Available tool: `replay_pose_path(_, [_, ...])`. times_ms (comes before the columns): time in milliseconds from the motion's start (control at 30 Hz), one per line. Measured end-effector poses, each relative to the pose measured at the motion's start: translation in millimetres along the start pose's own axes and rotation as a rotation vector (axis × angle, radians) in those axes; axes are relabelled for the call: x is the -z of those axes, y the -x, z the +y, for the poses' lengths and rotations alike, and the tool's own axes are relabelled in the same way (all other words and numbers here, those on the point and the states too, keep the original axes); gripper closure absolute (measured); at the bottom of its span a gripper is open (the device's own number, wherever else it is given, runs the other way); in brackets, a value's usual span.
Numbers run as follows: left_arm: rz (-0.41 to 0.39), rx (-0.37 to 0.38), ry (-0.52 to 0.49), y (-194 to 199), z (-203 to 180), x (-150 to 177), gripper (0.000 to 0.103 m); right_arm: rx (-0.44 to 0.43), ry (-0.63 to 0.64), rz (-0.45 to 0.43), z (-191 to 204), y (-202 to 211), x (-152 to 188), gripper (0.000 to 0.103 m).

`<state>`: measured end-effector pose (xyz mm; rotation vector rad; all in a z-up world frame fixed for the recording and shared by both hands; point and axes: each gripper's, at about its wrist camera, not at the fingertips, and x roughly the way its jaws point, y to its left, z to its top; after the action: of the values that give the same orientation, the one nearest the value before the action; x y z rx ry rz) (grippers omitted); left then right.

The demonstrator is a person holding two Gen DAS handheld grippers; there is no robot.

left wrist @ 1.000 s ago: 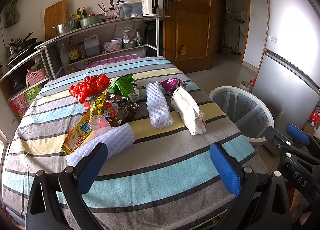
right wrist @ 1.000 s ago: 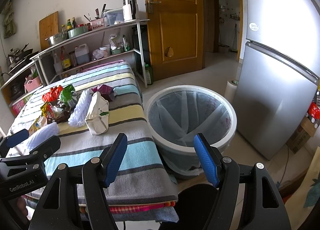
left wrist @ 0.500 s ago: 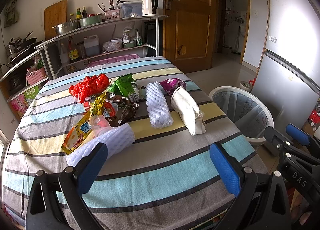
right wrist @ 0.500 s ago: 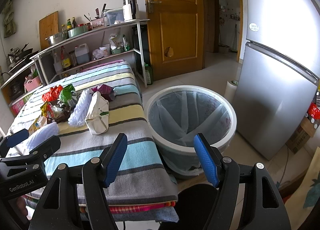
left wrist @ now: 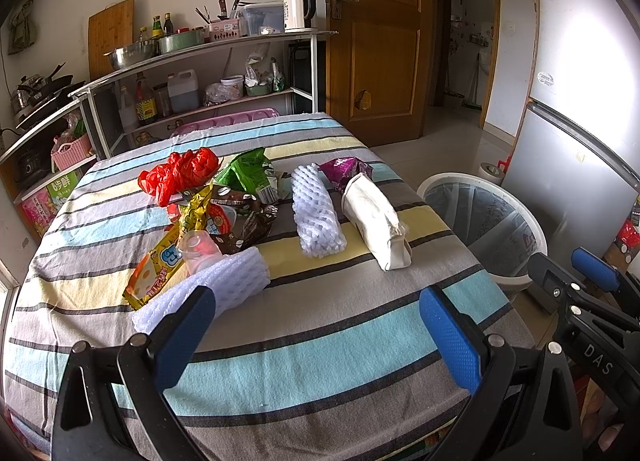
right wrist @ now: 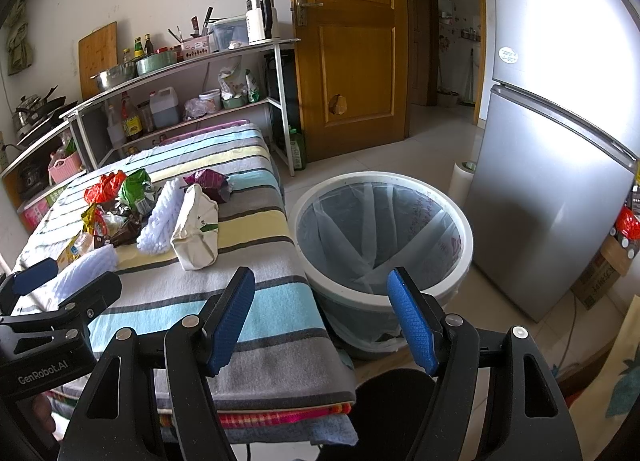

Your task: Collect trash

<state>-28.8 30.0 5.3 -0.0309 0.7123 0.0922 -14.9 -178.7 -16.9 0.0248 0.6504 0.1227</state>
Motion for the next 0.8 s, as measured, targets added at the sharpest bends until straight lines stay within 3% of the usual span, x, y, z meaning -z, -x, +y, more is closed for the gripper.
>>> replay_pose_path(133, [0.008,0.008,0.008,-1,6,1,0.0,-0.032,0.004,0.004,3,-3,-3,0.033])
replay_pose_path(333, [0.003,-0.006,0.056,0,45,6,0.0,-0.175,0.047,-0.005,23,-18,-14,0.033])
replay_pose_path(500, [0.017,-0.057,0.116,-5,87,7,0.0,-0.289,0.09,0.047,49,-47,-28,0.033])
replay_pose_path(633, [0.059,-0.067,0.108,-22,106,9,0.0,-0.327,0.127,0.088,71,-67,-33,0.033])
replay_pose_path(733, [0.084,-0.021,0.093,-30,108,11,0.001,-0.33,0.139,0.103,81,-79,-35,0.033])
replay_pose_path(800, [0.096,0.004,0.077,-33,105,11,0.003,-0.334,0.14,0.112,84,-85,-37,0.039])
